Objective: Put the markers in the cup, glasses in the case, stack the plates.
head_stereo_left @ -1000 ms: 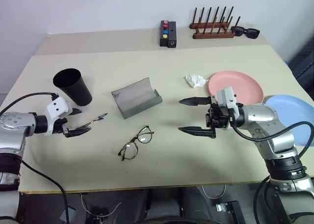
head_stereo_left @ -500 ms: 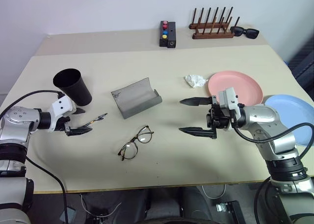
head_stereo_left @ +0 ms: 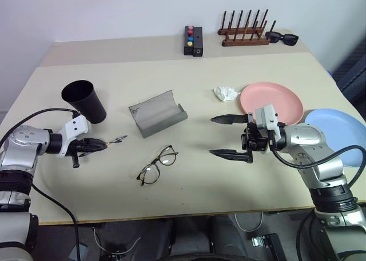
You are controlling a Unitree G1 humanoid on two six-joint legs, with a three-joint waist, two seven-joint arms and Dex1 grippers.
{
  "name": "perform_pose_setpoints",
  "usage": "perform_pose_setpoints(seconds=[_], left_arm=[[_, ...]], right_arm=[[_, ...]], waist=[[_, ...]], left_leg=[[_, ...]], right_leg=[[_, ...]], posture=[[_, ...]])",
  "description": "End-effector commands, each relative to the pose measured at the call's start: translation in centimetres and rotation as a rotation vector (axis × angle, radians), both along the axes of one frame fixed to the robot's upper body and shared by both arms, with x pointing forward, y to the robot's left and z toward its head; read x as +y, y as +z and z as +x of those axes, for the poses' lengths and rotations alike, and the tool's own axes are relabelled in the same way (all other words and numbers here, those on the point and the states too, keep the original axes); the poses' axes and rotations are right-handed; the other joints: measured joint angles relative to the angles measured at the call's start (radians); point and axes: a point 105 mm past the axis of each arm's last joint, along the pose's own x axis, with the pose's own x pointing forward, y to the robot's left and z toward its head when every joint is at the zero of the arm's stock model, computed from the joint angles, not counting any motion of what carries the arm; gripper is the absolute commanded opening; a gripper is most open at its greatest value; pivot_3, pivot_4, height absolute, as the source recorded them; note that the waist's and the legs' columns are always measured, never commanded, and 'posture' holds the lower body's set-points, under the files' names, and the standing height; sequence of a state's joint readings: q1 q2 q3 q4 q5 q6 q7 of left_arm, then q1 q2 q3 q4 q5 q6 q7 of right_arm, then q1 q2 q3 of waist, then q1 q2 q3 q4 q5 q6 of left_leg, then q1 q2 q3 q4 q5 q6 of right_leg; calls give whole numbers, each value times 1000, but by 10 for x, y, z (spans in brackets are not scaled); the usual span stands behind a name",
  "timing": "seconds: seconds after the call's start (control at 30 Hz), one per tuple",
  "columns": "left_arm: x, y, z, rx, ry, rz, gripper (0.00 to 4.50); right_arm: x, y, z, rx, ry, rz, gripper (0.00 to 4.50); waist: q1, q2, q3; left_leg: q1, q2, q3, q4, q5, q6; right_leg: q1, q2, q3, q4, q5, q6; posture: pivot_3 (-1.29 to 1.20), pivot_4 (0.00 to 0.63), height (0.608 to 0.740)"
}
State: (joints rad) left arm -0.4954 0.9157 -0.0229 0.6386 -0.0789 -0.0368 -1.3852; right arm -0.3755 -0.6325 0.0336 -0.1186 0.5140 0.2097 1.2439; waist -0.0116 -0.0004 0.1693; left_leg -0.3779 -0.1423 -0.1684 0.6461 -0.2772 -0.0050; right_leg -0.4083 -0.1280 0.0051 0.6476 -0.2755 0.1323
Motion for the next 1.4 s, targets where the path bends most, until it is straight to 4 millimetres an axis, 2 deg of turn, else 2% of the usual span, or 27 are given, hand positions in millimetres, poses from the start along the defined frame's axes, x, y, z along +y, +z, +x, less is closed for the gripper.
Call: perform_pose_setpoints(seconds=[0.03, 0.4, 0.53, 0.63, 0.73, 1.0, 1.07, 1.17, 1.3, 1.4], left_arm=[[3, 11, -2, -20, 1, 7, 203], [1, 22, 2, -69, 5, 7, 203], [-5, 36, 8, -137, 15, -35, 203], [-17, 61, 21, -266, 40, -109, 203], [-33, 83, 27, -319, 37, -219, 203], [-59, 117, 32, -382, 44, -379, 203], [-62, 125, 35, -413, 66, -416, 203], [-68, 149, 45, -517, 127, -546, 203], [-65, 172, 54, -651, 225, -644, 203], [-60, 183, 54, -734, 281, -700, 203]], right_arm=[[3, 7, 0, -39, 12, 13, 4500], [1, 4, 3, -46, 11, 14, 4500], [1, 4, 2, -50, 11, 14, 4500], [2, 5, 2, -52, 15, 11, 4500], [6, 9, 5, -56, 21, 11, 4500], [15, 19, 16, -66, 26, 19, 4500], [16, 20, 17, -67, 26, 23, 4500], [20, 21, 19, -74, 10, 52, 4500], [22, 24, 27, -75, -26, 105, 4500], [24, 29, 33, -76, -50, 145, 4500]], waist=[[0, 0, 0], [-1, 0, 0], [0, 0, 0], [1, 0, 0], [1, 0, 0], [-7, 0, 0], [-5, -1, 0], [-2, -1, 0], [-2, -2, -1], [-7, -2, -1]], left_leg=[[0, 0, 0, 0, 0, 0], [-3, 0, 0, 1, 3, -4], [-4, 0, 0, 1, 3, -5], [-5, 0, 0, 2, 3, -5], [-8, 0, 0, 3, 3, -5], [-13, 0, 0, 4, 4, -6], [-14, 0, 0, 4, 4, -6], [-14, 0, 0, 5, 4, -6], [-14, 0, 0, 6, 4, -7], [-14, 0, 0, 5, 4, -7]], right_leg=[[0, 0, 0, 0, 0, 0], [-3, 0, 0, 0, 0, 0], [-4, 0, 0, 0, 0, 0], [-4, 0, 0, 0, 0, 0], [-6, 0, 0, 1, 0, 0], [-14, 0, 1, 3, 0, 0], [-14, 0, 1, 3, 0, 0], [-14, 0, 1, 4, 0, 0], [-14, 0, 1, 4, 1, 0], [-15, 0, 2, 4, 1, 0]], posture=[[0, 150, 740], [0, 150, 740], [0, 150, 740], [0, 150, 740], [0, 150, 740], [0, 150, 740], [0, 150, 740], [0, 150, 740], [0, 150, 740], [0, 150, 740]])
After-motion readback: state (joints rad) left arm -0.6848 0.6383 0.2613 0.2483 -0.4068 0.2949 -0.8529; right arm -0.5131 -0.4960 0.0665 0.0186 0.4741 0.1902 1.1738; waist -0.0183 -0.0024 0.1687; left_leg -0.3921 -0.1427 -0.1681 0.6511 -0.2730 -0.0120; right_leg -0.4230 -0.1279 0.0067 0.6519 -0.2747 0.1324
